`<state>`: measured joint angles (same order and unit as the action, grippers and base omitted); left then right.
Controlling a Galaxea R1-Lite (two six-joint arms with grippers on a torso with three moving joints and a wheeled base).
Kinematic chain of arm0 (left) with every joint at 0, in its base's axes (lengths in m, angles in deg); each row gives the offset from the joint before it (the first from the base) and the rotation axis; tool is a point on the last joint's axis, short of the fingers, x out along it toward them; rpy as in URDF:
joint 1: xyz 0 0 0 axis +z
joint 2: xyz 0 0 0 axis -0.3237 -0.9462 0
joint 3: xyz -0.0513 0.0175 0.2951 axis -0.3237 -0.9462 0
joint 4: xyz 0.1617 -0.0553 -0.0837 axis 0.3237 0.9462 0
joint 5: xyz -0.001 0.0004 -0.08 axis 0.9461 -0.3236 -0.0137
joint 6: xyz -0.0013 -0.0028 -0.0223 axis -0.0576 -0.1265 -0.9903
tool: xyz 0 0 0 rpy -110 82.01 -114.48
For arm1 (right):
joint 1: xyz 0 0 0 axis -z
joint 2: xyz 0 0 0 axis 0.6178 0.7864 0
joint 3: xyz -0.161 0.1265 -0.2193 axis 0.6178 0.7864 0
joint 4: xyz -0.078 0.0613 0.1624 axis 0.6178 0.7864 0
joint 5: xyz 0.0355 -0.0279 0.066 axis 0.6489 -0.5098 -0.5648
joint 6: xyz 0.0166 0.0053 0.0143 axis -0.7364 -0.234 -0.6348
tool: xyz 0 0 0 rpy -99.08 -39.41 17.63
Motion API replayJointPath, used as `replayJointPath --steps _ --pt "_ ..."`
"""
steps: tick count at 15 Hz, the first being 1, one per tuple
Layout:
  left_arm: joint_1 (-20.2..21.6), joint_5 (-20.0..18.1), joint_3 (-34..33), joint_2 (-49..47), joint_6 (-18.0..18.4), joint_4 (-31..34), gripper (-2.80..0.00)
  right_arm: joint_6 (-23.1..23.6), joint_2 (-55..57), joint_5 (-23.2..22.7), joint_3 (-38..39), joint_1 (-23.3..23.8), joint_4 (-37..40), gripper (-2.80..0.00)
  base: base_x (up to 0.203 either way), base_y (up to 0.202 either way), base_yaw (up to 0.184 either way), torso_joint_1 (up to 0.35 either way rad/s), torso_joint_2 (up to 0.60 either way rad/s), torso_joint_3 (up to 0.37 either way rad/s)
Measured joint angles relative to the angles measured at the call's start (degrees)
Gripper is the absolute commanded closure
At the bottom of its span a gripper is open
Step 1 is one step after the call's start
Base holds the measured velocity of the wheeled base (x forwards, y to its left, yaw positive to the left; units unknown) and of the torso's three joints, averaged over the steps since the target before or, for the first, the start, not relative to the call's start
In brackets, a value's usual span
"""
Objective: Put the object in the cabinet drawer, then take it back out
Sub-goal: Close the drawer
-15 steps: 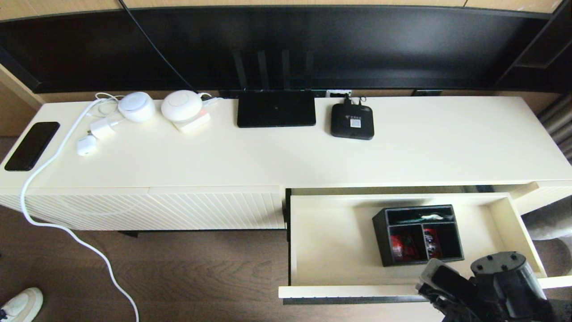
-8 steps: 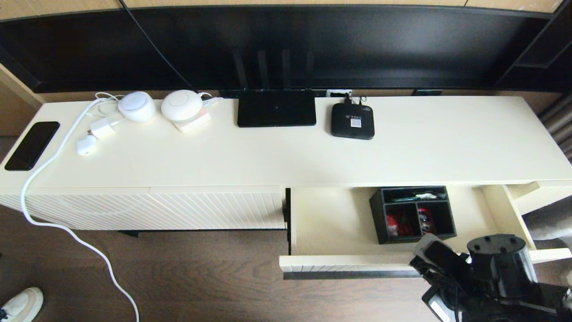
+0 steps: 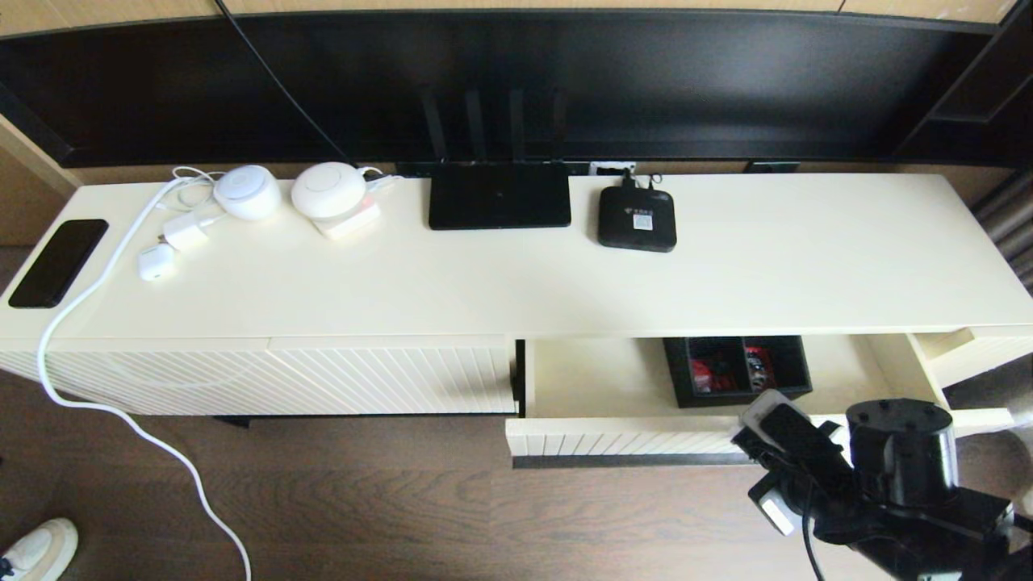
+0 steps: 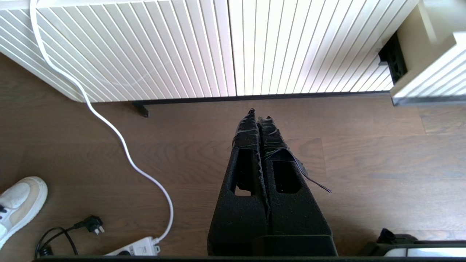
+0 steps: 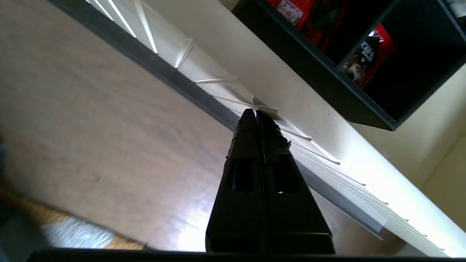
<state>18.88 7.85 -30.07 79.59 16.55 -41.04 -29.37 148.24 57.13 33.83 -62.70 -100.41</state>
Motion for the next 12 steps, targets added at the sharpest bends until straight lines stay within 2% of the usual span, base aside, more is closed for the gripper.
replayJointPath --steps 6,8,12 --pt "0.0 0.02 0.0 0.0 0.0 -0.02 0.0 1.51 4.86 0.16 -2.36 1.84 -9.6 0.0 0.0 0.0 0.0 0.0 0.0 0.0" --pt "0.0 0.0 0.0 0.0 0.0 -0.02 0.0 3.71 6.1 0.1 -2.66 2.09 -10.74 0.0 0.0 0.0 0.0 0.0 0.0 0.0" --pt "0.0 0.0 0.0 0.0 0.01 0.0 0.0 3.99 8.39 -0.25 -3.48 2.39 -12.78 0.0 0.0 0.0 0.0 0.0 0.0 0.0"
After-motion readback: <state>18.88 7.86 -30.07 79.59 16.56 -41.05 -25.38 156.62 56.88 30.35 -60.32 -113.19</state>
